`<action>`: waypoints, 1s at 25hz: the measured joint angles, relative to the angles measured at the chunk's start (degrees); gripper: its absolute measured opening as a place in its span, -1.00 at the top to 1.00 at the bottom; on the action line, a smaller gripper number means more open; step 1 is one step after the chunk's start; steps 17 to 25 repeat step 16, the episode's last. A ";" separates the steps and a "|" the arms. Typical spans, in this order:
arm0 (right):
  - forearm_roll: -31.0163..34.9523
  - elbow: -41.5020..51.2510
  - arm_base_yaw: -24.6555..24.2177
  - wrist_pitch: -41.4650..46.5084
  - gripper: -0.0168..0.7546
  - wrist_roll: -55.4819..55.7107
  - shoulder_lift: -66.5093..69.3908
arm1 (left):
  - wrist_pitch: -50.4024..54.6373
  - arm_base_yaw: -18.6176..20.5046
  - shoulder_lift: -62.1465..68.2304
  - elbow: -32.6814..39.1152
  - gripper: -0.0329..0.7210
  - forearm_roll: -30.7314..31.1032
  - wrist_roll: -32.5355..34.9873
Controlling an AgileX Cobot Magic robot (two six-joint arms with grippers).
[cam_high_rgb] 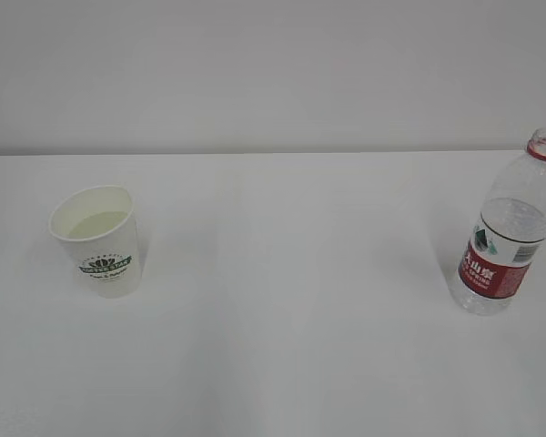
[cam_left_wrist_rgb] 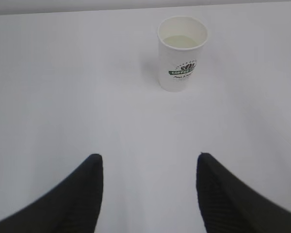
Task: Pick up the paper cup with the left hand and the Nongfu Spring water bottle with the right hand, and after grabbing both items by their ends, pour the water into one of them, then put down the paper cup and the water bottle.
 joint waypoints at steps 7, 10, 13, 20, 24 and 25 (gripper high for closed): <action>0.00 0.00 0.00 0.00 -0.57 0.00 0.00 | -0.13 0.00 0.00 0.00 -0.26 0.00 0.00; 0.00 0.00 0.00 0.00 -0.57 0.00 0.00 | -0.13 0.00 0.00 0.00 -0.26 0.00 0.00; 0.00 0.00 0.00 0.00 -0.57 0.00 0.00 | -0.13 0.00 0.00 0.00 -0.26 0.00 0.00; 0.00 0.00 0.00 0.00 -0.56 0.00 0.00 | -0.13 0.00 0.00 0.00 -0.26 0.00 0.00; 0.00 0.00 0.00 0.00 -0.56 0.00 0.00 | -0.13 0.00 0.00 0.00 -0.26 0.00 0.00; 0.00 0.00 0.00 0.00 -0.56 0.00 0.00 | -0.13 0.00 0.00 0.00 -0.26 0.00 0.00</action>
